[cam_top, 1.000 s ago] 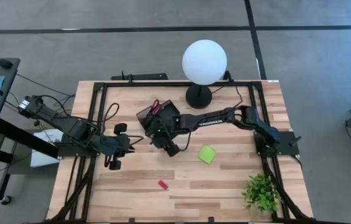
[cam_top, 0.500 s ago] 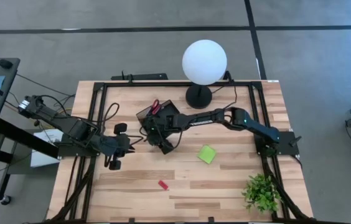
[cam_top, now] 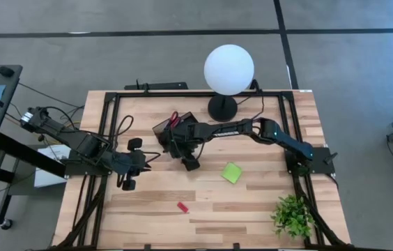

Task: Pick and place office supplies into organizer
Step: Put the black binder clip into the black desk organizer

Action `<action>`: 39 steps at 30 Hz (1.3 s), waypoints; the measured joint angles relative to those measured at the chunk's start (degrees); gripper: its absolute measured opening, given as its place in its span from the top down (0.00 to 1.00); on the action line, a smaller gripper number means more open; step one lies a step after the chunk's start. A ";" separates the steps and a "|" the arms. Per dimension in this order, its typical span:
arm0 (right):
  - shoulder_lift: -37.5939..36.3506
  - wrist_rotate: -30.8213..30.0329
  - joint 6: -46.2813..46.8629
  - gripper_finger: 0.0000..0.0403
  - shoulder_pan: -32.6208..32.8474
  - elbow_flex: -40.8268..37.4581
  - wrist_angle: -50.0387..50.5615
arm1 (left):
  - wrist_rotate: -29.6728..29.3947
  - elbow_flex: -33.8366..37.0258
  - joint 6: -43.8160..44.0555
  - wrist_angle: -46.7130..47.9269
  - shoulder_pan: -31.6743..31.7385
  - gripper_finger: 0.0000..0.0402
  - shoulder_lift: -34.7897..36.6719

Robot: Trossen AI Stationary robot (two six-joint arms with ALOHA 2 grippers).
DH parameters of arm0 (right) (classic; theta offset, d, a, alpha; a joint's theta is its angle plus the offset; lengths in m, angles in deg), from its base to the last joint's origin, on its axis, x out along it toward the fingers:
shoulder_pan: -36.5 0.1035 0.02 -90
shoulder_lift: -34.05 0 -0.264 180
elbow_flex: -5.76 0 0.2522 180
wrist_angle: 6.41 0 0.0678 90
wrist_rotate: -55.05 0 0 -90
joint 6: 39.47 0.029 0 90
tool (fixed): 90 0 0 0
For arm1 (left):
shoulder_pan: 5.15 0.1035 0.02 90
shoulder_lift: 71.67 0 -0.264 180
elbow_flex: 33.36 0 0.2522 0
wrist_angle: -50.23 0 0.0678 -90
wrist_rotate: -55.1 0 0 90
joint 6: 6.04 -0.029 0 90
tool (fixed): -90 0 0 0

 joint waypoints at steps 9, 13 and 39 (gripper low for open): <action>-1.25 -8.19 1.99 0.46 2.58 -0.16 5.19 | 0.00 0.00 0.00 0.00 0.00 0.90 0.00; -2.18 -11.34 -0.25 0.46 2.62 -0.14 5.62 | 0.00 0.00 0.00 0.00 0.00 0.90 0.00; -4.42 -16.80 -9.43 0.46 -2.63 0.35 1.94 | 0.00 0.00 0.00 -0.02 0.02 0.90 -0.02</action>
